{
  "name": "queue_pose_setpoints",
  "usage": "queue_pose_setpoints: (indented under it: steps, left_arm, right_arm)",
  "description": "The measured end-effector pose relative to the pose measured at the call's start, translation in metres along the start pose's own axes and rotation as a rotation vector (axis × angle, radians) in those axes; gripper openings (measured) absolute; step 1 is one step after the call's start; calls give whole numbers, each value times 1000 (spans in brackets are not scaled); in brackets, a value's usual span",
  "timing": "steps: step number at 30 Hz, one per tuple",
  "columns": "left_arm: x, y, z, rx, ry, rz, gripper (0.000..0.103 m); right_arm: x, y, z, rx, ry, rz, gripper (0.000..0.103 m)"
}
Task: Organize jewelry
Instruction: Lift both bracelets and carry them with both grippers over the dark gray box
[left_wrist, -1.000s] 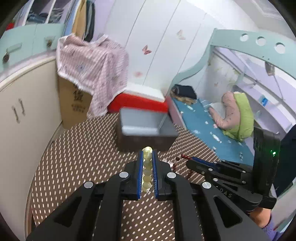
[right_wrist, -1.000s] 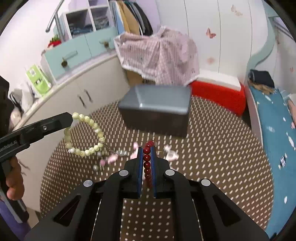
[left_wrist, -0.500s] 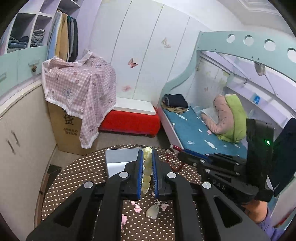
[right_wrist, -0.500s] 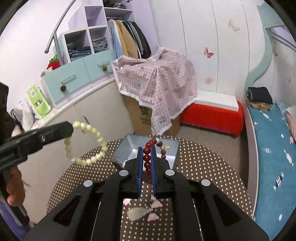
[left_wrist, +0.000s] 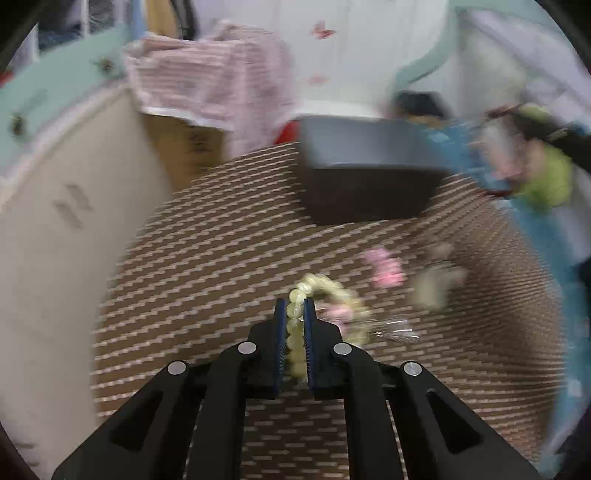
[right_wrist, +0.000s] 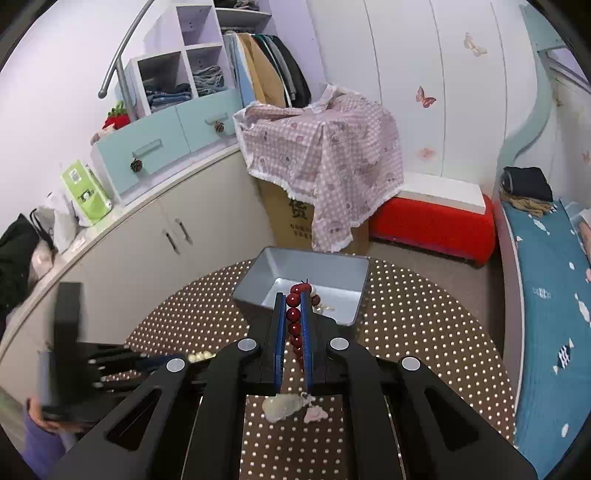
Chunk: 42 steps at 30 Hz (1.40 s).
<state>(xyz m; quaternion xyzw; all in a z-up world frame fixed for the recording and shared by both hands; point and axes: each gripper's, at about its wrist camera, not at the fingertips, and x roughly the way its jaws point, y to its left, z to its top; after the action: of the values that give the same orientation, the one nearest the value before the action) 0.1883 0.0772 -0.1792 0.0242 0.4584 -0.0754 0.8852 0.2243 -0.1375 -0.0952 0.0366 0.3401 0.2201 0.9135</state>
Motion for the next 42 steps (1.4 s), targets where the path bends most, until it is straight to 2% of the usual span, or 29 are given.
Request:
queue_pose_setpoints:
  steps: [3, 4, 5, 7, 8, 12, 14, 16, 17, 18, 19, 21, 22, 23, 24, 25, 26, 27, 28, 29, 30, 32, 33, 34, 35, 36, 37, 40, 42]
  left_arm:
    - [-31, 10, 3, -80, -102, -228, 8]
    - [-37, 11, 4, -77, -118, -253, 8]
    - [-42, 9, 6, -75, -131, -222, 8]
    - [-59, 2, 10, -46, -189, -292, 8]
    - [-64, -3, 13, -16, -202, -283, 8]
    - [-64, -10, 16, -14, -193, -313, 8]
    - [-63, -9, 15, -42, -172, -388, 8]
    - [-63, -9, 17, -39, -174, -352, 8]
    - [-68, -7, 17, -47, -182, -406, 8]
    - [-73, -9, 17, -46, -202, -397, 8]
    - [-78, -13, 20, -24, -229, -365, 8]
    - [-71, -13, 23, -22, -211, -320, 8]
    - [-62, -15, 24, -5, -182, -236, 8]
    - [-54, -12, 25, -11, -151, -248, 8]
    - [-57, -9, 23, -42, -153, -331, 8]
    - [-64, -12, 21, -28, -192, -373, 8]
    - [-69, -15, 18, -7, -216, -350, 8]
    - [-68, -18, 17, 4, -196, -327, 8]
    - [-68, -18, 18, 1, -186, -363, 8]
    - [-71, -15, 18, -14, -214, -358, 8]
    - [-72, -17, 17, 1, -209, -313, 8]
    - [-71, -12, 17, -12, -195, -353, 8]
    - [-62, -11, 18, -6, -165, -261, 8]
    - [-52, -16, 21, 6, -128, -220, 8]
    - [-45, -13, 18, -14, -101, -226, 8]
    - [-53, -15, 16, -40, -129, -288, 8]
    - [-61, -15, 14, -36, -169, -307, 8]
    - [-63, -16, 17, -38, -168, -318, 8]
    - [-71, -15, 23, -37, -208, -355, 8]
  right_arm:
    - [-1, 2, -2, -4, -1, 3, 8]
    - [-1, 3, -3, -6, 1, 4, 8]
    - [0, 3, -4, -7, 2, 4, 8]
    - [0, 3, -4, -10, 3, 6, 8]
    - [0, 2, -3, -11, 4, 7, 8]
    - [0, 2, -7, -3, 9, 14, 8]
    - [1, 1, -9, -1, 17, 23, 8]
    - [2, 0, -11, -1, 23, 23, 8]
    - [3, 0, -13, -4, 26, 24, 8]
    - [3, -1, -14, -3, 24, 23, 8]
    - [3, -1, -14, -1, 25, 22, 8]
    - [5, -1, -15, 7, 27, 23, 8]
    - [6, -2, -15, 8, 26, 23, 8]
    - [6, -2, -15, 9, 26, 26, 8]
    - [5, -1, -15, 8, 26, 26, 8]
    - [5, -1, -15, 3, 25, 26, 8]
    - [6, -1, -16, 3, 26, 26, 8]
    - [6, -2, -15, 3, 28, 25, 8]
    - [8, -2, -15, 5, 33, 27, 8]
    - [8, -2, -16, 6, 32, 31, 8]
    - [8, -1, -17, 2, 33, 30, 8]
    - [9, -1, -17, 2, 35, 33, 8]
    - [9, -1, -17, 4, 37, 32, 8]
    - [10, -2, -17, 6, 38, 33, 8]
    - [9, -2, -17, 6, 36, 34, 8]
    - [9, -1, -17, 2, 36, 35, 8]
    - [9, -1, -17, 2, 37, 36, 8]
    - [11, -2, -16, 3, 39, 36, 8]
    - [12, -2, -15, 4, 34, 36, 8]
